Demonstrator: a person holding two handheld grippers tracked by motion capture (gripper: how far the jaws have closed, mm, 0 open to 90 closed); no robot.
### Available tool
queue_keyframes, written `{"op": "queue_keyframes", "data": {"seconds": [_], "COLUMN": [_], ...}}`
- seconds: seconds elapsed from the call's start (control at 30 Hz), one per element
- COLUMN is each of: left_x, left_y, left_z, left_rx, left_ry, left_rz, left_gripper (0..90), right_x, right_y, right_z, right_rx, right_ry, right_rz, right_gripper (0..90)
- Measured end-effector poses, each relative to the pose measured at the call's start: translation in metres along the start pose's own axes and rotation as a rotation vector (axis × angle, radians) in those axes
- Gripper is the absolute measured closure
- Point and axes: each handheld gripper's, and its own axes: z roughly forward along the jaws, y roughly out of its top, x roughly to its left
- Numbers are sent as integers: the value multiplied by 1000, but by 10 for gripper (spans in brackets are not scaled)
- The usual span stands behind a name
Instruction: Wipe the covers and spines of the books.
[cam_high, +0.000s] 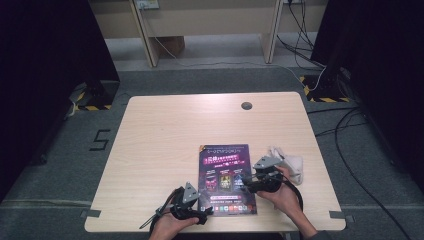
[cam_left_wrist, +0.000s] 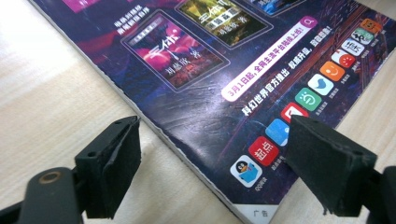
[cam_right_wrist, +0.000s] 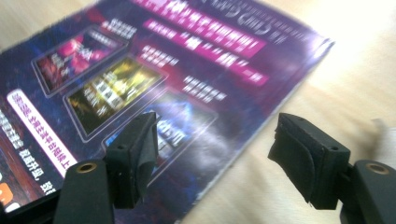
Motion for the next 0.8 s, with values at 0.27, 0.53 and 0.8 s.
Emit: {"op": "queue_keyframes", "data": {"seconds": [0.27, 0.53, 0.8], "left_x": [7, 17, 25], "left_y": [-1, -7, -11], "left_z": [-9, -19, -22], "left_rx": [-37, -40, -41], "left_ry": [13, 47, 46], "left_rz": [21, 26, 0], "left_gripper": [167, 172, 171], "right_x": [-18, -35, -59], "right_y": [2, 2, 0], "right_z": [-18, -40, -67], "right_rx": [-45, -87, -126], "right_ry": [-33, -89, -190], "right_rz": [32, 25, 61], "right_gripper": [275, 282, 327]}}
